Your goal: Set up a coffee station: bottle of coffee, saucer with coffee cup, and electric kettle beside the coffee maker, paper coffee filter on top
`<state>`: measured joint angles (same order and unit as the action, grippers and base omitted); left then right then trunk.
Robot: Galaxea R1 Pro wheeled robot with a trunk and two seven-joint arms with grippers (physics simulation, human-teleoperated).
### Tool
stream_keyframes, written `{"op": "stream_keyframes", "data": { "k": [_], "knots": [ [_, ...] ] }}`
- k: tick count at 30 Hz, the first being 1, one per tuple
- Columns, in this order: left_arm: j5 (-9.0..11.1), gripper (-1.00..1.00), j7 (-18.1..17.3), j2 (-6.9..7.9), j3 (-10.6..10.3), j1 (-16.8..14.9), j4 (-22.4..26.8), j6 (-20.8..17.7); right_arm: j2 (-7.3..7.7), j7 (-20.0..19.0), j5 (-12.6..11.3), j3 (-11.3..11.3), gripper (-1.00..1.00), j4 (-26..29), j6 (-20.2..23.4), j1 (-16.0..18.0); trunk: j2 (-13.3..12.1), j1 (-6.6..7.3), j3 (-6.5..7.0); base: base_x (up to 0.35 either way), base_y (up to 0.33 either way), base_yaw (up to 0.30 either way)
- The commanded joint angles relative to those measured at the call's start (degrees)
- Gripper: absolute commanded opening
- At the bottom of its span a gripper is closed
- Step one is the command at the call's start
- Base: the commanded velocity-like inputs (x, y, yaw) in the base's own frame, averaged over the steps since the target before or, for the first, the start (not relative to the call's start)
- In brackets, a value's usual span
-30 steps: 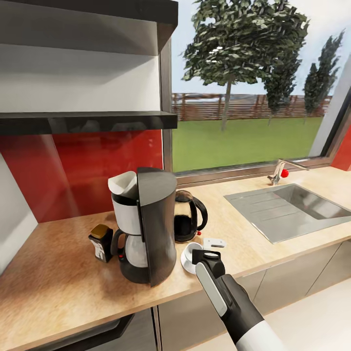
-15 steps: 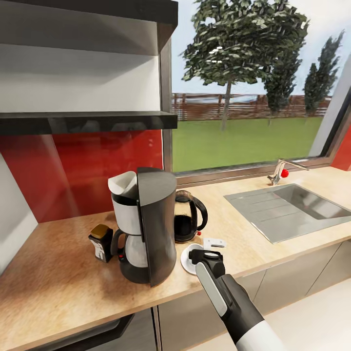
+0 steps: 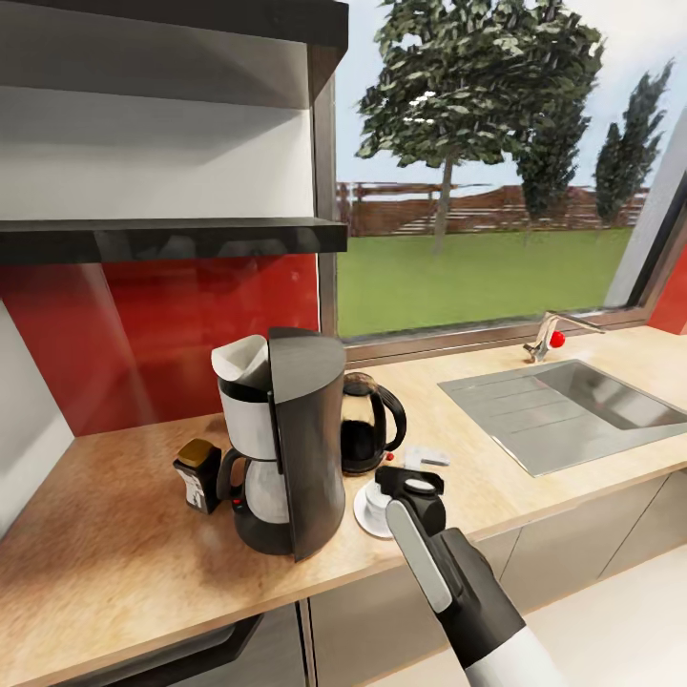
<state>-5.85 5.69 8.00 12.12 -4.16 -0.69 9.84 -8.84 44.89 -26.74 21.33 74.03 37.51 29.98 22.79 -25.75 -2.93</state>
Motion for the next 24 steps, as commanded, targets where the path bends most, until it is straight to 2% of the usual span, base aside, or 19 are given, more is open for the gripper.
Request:
{"op": "stream_keyframes", "data": {
  "k": [1,13,18,24],
  "knots": [
    [-0.6,1.00,0.2,0.00,0.4,-0.1,-0.1,0.2,0.02,0.9,-0.5,0.1,1.00,0.2,0.1,0.1,0.1,-0.04,-0.13,0.000,0.000,0.000],
    [-0.6,1.00,0.2,-0.02,0.4,-0.1,0.0,0.0,0.09,2.4,-0.6,0.2,1.00,0.7,0.0,0.1,0.1,-0.04,-0.13,-0.004,-0.002,0.000],
    [-0.6,1.00,0.2,-0.08,0.3,-0.1,0.0,0.0,0.22,2.5,-0.4,0.4,1.00,1.6,0.0,0.1,0.1,-0.04,-0.04,-0.201,-0.136,-0.058],
    [-0.6,1.00,0.2,-0.09,0.4,-0.1,0.0,0.0,0.23,2.6,-0.4,0.4,1.00,1.6,0.0,0.1,0.1,-0.04,0.20,-0.247,-0.165,-0.234]
  ]
}}
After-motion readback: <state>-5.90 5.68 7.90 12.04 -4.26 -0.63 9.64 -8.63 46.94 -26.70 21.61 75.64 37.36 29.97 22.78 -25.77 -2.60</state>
